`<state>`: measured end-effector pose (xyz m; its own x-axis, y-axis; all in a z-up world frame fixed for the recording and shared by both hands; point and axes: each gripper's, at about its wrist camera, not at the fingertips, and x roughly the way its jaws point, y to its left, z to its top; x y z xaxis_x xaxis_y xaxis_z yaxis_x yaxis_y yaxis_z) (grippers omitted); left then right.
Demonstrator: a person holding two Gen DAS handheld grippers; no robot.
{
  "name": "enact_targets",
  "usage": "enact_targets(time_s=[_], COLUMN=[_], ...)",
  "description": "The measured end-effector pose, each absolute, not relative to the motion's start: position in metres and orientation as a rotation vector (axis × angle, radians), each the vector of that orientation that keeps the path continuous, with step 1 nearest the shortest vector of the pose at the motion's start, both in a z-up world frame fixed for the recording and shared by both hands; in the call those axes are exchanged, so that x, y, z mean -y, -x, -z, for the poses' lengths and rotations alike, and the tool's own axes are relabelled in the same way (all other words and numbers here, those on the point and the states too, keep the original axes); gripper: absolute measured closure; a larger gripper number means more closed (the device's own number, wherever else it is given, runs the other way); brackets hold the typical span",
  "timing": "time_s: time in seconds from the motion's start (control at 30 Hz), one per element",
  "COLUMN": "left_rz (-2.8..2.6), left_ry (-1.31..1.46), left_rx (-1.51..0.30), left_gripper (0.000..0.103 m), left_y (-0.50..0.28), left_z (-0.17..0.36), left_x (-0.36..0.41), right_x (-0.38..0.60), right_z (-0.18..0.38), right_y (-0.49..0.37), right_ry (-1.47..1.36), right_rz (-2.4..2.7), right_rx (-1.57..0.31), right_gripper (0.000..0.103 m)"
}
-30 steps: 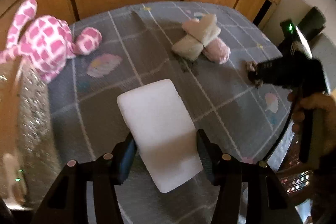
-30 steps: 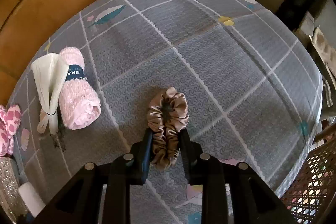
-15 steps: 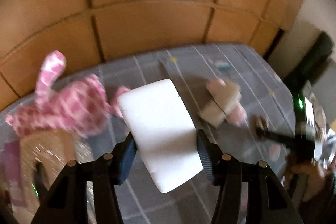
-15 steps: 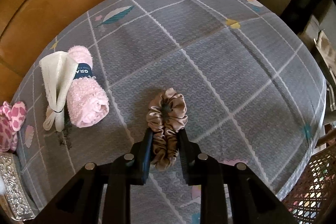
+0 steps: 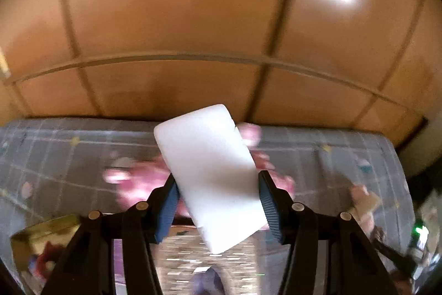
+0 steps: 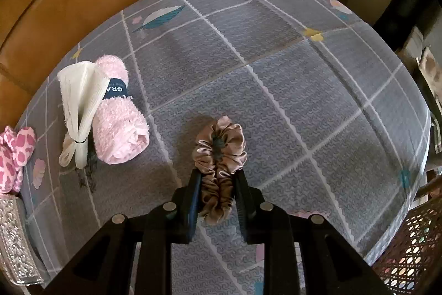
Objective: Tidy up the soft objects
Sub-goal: 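Lift the white pad over the gold tray with the left tool while the right tool holds the scrunchie, then open the left tool to drop the white pad into the gold tray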
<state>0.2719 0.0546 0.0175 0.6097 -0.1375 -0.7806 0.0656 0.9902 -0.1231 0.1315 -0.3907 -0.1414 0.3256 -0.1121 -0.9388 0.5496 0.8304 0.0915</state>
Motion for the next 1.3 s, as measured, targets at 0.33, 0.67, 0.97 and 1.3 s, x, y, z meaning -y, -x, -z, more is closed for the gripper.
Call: enact_targets(time_s=[0.33, 0.67, 0.97, 1.3], left_rz=[-0.037, -0.098, -0.293, -0.33], left_ry=[0.171, 0.255, 0.357, 0.422], left_rx=[-0.889, -0.862, -0.887, -0.972], left_gripper=[0.047, 0.046, 0.045, 0.026], left_y=[-0.227, -0.106, -0.009, 0.022], left_z=[-0.006, 0.017, 0.057, 0.107], left_x=[-0.174, -0.259, -0.338, -0.344], right_x=[0.387, 0.386, 0.374, 0.373], right_z=[0.141, 0.143, 0.144, 0.143], right_y=[-0.133, -0.133, -0.136, -0.136], right_ry=[-0.382, -0.326, -0.249, -0.213], right_rz=[0.443, 0.439, 0.442, 0.448], right_rx=[-1.176, -1.189, -1.197, -1.2], right_gripper=[0.08, 0.08, 0.081, 0.081])
